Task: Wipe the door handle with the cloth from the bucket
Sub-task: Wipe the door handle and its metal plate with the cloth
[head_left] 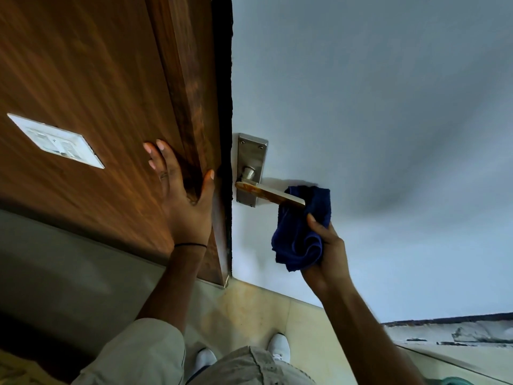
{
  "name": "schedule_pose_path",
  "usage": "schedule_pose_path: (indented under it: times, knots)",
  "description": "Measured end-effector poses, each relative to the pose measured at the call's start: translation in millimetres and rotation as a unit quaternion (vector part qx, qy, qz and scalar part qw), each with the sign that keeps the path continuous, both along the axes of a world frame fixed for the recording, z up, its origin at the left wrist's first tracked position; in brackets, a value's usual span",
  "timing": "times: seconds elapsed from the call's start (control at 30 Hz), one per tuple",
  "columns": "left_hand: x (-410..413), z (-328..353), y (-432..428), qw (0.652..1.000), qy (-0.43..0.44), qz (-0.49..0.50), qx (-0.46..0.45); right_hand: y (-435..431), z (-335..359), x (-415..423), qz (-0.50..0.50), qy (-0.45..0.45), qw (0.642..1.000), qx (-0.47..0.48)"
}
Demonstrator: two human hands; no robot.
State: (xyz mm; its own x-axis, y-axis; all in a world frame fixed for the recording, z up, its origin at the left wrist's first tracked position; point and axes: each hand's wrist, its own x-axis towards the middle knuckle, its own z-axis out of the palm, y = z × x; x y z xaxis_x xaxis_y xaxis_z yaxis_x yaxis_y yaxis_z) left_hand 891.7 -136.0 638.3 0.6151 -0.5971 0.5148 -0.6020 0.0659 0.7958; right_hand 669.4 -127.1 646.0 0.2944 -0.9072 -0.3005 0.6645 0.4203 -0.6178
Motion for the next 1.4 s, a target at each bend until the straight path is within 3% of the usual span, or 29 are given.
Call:
schedule_pose_path:
  times: [0.2,0.33,0.6,0.77,0.9,1.4]
  knots:
    - [-2,1,0,1.0,-0.004,0.01,0.002,-2,-1,29,0.015,-0.085,0.993,0.079]
    - [1,1,3,1.0,-0.015,0.012,0.014,-3,0,45,0.042,-0.083,0.991,0.095]
    - [3,2,6,0.996,-0.069,0.047,0.042,-7,4,42,0.107,-0.088,0.987,0.078]
    - [8,3,8,0.997,-0.053,0.026,0.041,-16,2,67,0.14,-0.096,0.982,0.078]
    - [6,4,10,0.998,-0.049,0.031,0.041,-15,-5,39,0.124,-0.088,0.987,0.054]
    - [5,2,7,0.998,-0.047,0.036,0.037,-22,-5,56,0.14,-0.092,0.984,0.056]
